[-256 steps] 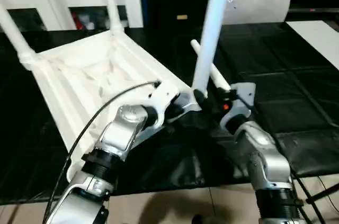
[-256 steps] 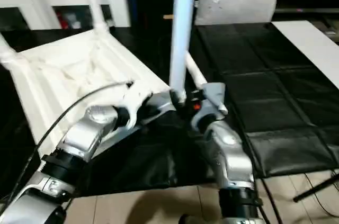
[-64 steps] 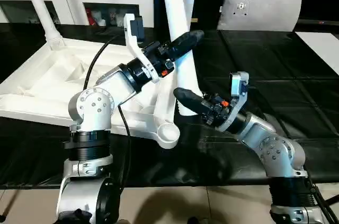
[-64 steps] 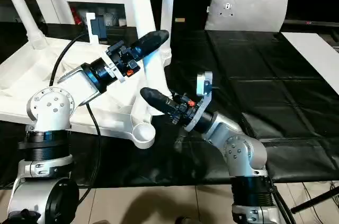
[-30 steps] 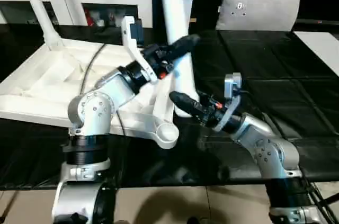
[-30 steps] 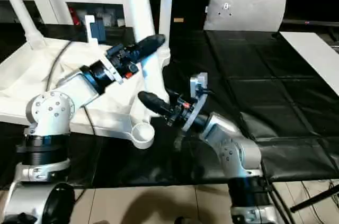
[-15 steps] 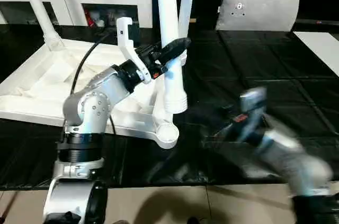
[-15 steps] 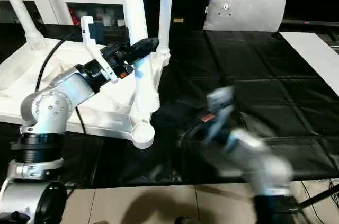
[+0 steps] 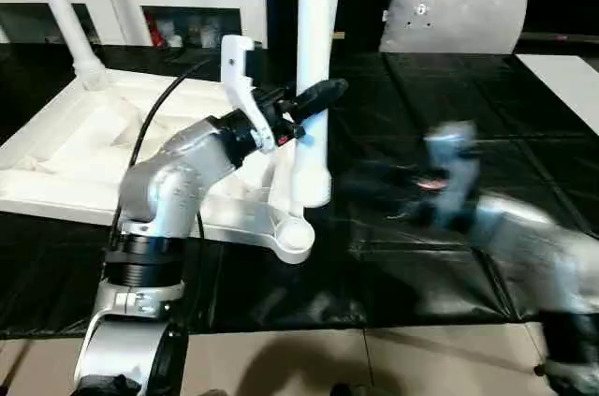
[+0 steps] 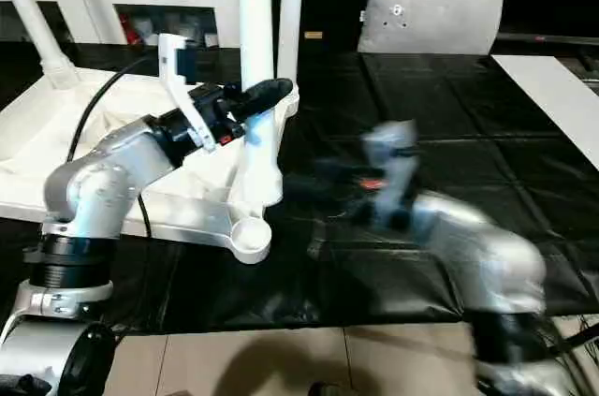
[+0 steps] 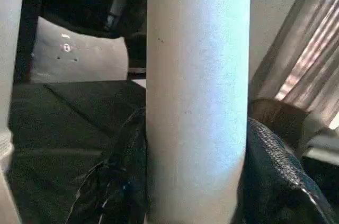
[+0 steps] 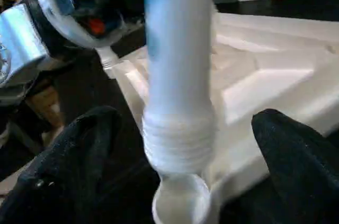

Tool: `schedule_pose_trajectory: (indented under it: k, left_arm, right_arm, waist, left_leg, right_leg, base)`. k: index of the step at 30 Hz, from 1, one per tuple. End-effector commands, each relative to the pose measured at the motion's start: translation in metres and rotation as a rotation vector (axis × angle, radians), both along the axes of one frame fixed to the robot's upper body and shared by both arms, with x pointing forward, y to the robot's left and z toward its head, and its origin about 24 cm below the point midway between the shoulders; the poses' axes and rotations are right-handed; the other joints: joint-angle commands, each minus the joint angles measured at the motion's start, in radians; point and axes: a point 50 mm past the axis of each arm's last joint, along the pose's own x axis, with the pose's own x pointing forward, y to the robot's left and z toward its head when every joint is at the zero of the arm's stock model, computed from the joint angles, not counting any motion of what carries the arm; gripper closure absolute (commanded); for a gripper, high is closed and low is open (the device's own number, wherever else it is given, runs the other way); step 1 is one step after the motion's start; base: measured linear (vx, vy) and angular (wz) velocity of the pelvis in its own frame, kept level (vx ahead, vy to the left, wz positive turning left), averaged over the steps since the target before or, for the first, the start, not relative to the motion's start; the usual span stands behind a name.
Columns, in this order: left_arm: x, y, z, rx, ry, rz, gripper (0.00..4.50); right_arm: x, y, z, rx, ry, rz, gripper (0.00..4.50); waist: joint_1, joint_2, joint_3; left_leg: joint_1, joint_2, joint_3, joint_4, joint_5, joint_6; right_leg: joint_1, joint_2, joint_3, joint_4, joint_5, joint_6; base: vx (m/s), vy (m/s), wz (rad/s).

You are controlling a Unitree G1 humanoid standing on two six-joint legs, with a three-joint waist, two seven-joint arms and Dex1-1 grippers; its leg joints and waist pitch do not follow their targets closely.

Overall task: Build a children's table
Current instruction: Pick table leg

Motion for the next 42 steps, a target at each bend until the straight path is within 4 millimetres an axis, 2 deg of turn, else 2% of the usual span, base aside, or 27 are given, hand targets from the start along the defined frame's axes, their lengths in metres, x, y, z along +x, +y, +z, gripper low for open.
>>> schedule_pose_trajectory:
  k: [1,2,3,4,6,7,8,12,13,14,17,20,22,39,42]
  left_arm:
    - [-0.006,-0.005,0.007,0.029,-0.071,-0.005,2.62]
    - [-0.007,-0.007,0.007,0.034,-0.081,-0.004,2.62]
    - [-0.008,-0.008,0.008,0.041,-0.095,-0.002,2.62]
    - [-0.010,-0.010,0.007,0.062,-0.107,-0.014,2.62]
    - [-0.014,-0.012,0.005,0.090,-0.120,-0.032,2.62]
    - [-0.015,-0.013,0.004,0.099,-0.126,-0.036,2.62]
    - [-0.015,-0.014,0.003,0.098,-0.126,-0.037,2.62]
    - [-0.018,-0.016,0.001,0.100,-0.133,-0.041,2.62]
    - [-0.019,-0.016,0.001,0.100,-0.132,-0.043,2.62]
    - [-0.019,-0.017,0.001,0.100,-0.133,-0.045,2.62]
    - [-0.020,-0.018,-0.001,0.104,-0.135,-0.049,2.62]
    - [-0.021,-0.020,-0.001,0.103,-0.136,-0.057,2.62]
    - [-0.021,-0.020,-0.001,0.103,-0.137,-0.061,2.62]
    - [-0.026,-0.025,-0.004,0.129,-0.148,-0.111,2.62]
    - [-0.026,-0.025,-0.004,0.125,-0.136,-0.113,2.62]
  right_arm:
    - [0.007,0.005,-0.001,-0.045,-0.003,-0.036,0.00]
    - [0.008,0.007,0.000,-0.048,-0.002,-0.040,0.00]
    - [0.010,0.009,0.000,-0.054,0.002,-0.047,0.00]
    - [0.012,0.012,0.000,-0.057,0.005,-0.058,0.00]
    - [0.015,0.015,-0.001,-0.068,0.014,-0.077,0.00]
    - [0.017,0.017,-0.002,-0.075,0.021,-0.087,0.00]
    - [0.019,0.018,-0.002,-0.081,0.025,-0.096,0.00]
    - [0.023,0.022,-0.002,-0.078,0.021,-0.099,0.00]
    - [0.023,0.023,-0.001,-0.073,0.018,-0.095,0.18]
    - [0.023,0.024,0.000,-0.070,0.017,-0.091,0.28]
    - [0.022,0.026,0.002,-0.063,0.014,-0.062,0.38]
    - [0.021,0.028,0.002,-0.061,0.018,-0.031,0.72]
    - [0.020,0.028,0.001,-0.062,0.023,-0.018,0.78]
    - [0.018,0.028,-0.002,-0.058,0.050,0.007,2.32]
    - [0.018,0.028,-0.003,-0.060,0.052,0.009,2.43]
  waist:
    - [0.002,-0.001,-0.086]
    - [0.001,-0.001,-0.086]
    - [0.001,-0.008,-0.086]
    - [0.002,-0.002,-0.087]
    - [0.002,-0.001,-0.087]
    - [0.002,-0.001,-0.087]
    - [0.000,-0.010,-0.087]
    - [0.001,-0.005,-0.086]
    - [0.001,-0.007,-0.086]
    - [0.001,-0.005,-0.086]
    - [0.000,-0.007,-0.085]
    - [0.001,-0.008,-0.086]
    - [0.002,-0.009,-0.086]
    - [0.001,-0.008,-0.087]
    - [0.002,-0.008,-0.087]
  left_leg:
    - [-0.006,0.000,0.018,-0.067,-0.139,0.038]
    - [-0.004,0.001,0.018,-0.067,-0.140,0.033]
    - [-0.006,0.001,0.019,-0.067,-0.139,0.034]
    - [-0.005,0.002,0.018,-0.068,-0.132,0.033]
    - [-0.003,0.002,0.019,-0.068,-0.129,0.031]
    - [-0.005,0.002,0.018,-0.068,-0.126,0.029]
    - [-0.007,0.002,0.020,-0.069,-0.123,0.028]
    - [-0.007,0.001,0.021,-0.068,-0.132,0.026]
    - [-0.006,0.001,0.022,-0.067,-0.133,0.026]
    - [-0.006,0.002,0.020,-0.069,-0.132,0.026]
    - [-0.006,0.001,0.021,-0.068,-0.135,0.027]
    - [-0.006,0.000,0.021,-0.067,-0.131,0.027]
    - [-0.007,0.000,0.021,-0.067,-0.132,0.029]
    - [-0.006,0.001,0.021,-0.067,-0.125,0.029]
    - [-0.007,0.000,0.021,-0.066,-0.121,0.029]
  right_leg:
    - [0.077,-0.030,0.027,-0.074,-0.421,-0.096]
    - [0.076,-0.031,0.028,-0.073,-0.413,-0.103]
    - [0.076,-0.030,0.029,-0.074,-0.410,-0.101]
    - [0.077,-0.031,0.031,-0.069,-0.389,-0.107]
    - [0.076,-0.030,0.032,-0.067,-0.369,-0.112]
    - [0.077,-0.031,0.033,-0.065,-0.362,-0.116]
    - [0.079,-0.030,0.033,-0.065,-0.358,-0.116]
    - [0.078,-0.032,0.035,-0.065,-0.370,-0.115]
    - [0.078,-0.032,0.035,-0.066,-0.375,-0.112]
    - [0.078,-0.032,0.035,-0.065,-0.374,-0.112]
    - [0.078,-0.031,0.035,-0.066,-0.377,-0.107]
    - [0.078,-0.031,0.035,-0.066,-0.382,-0.100]
    - [0.078,-0.031,0.035,-0.066,-0.387,-0.100]
    - [0.078,-0.030,0.035,-0.064,-0.378,-0.103]
    - [0.079,-0.030,0.035,-0.064,-0.375,-0.103]
  base:
    - [0.000,0.000,0.00]
    - [0.000,0.000,0.00]
    - [0.000,0.000,0.00]
    - [0.000,0.000,0.00]
    - [0.000,0.000,0.00]
    - [0.000,0.000,0.00]
    - [0.000,0.000,0.00]
    - [0.000,0.000,0.00]
    - [0.000,0.000,0.00]
    - [0.000,0.000,0.00]
    - [0.000,0.000,0.00]
    - [0.000,0.000,0.00]
    - [0.000,0.000,0.00]
    - [0.000,0.000,0.00]
    - [0.000,0.000,0.00]
